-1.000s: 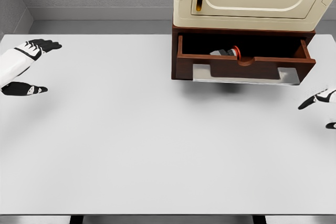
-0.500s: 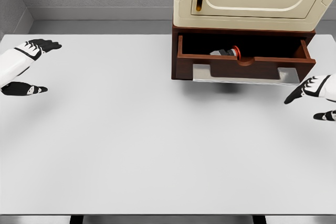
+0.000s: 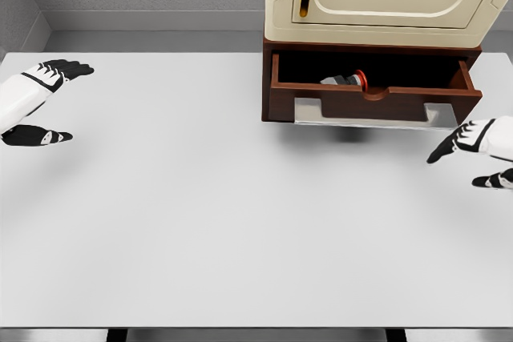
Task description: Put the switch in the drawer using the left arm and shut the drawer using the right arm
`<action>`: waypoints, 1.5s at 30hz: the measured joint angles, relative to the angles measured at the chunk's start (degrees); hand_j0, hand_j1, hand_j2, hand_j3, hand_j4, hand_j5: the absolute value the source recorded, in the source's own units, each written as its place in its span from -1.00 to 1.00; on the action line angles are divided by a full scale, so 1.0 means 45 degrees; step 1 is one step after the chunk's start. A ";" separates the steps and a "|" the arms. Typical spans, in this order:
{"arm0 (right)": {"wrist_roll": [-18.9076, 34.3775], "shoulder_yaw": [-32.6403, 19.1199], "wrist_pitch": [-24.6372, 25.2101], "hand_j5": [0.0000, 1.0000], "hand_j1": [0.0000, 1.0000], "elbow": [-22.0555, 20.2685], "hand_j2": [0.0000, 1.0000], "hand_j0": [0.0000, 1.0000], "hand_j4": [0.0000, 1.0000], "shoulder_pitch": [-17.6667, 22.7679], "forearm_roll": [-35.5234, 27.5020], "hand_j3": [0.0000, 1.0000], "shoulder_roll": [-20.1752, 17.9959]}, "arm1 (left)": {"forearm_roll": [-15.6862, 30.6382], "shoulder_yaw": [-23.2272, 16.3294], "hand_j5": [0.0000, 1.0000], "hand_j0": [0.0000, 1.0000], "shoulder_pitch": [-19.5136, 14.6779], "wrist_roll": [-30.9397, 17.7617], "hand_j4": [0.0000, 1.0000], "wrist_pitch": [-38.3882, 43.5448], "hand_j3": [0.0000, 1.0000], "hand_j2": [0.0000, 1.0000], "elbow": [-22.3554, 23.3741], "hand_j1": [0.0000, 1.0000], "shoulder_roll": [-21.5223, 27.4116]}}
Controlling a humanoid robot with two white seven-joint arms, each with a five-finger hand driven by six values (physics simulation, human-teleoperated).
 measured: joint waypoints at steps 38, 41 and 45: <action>0.0033 0.4165 -0.0196 0.53 0.53 0.2944 0.53 0.53 0.53 -0.5391 0.0712 0.53 0.2046 | 0.0005 -0.0008 1.00 1.00 0.0000 0.0000 1.00 0.0000 1.00 1.00 0.0001 1.00 0.0018; 0.0025 0.4304 -0.0142 0.53 0.53 0.3571 0.53 0.53 0.53 -0.5839 0.0607 0.53 0.2264 | 0.0007 -0.0006 1.00 1.00 0.0000 0.0000 1.00 0.0000 1.00 1.00 0.0001 1.00 0.0019; 0.0007 0.4871 -0.0033 0.54 0.54 0.4514 0.54 0.54 0.54 -0.6758 0.0484 0.54 0.2639 | 0.0003 -0.0002 1.00 1.00 0.0000 0.0000 1.00 0.0000 1.00 1.00 0.0000 1.00 0.0013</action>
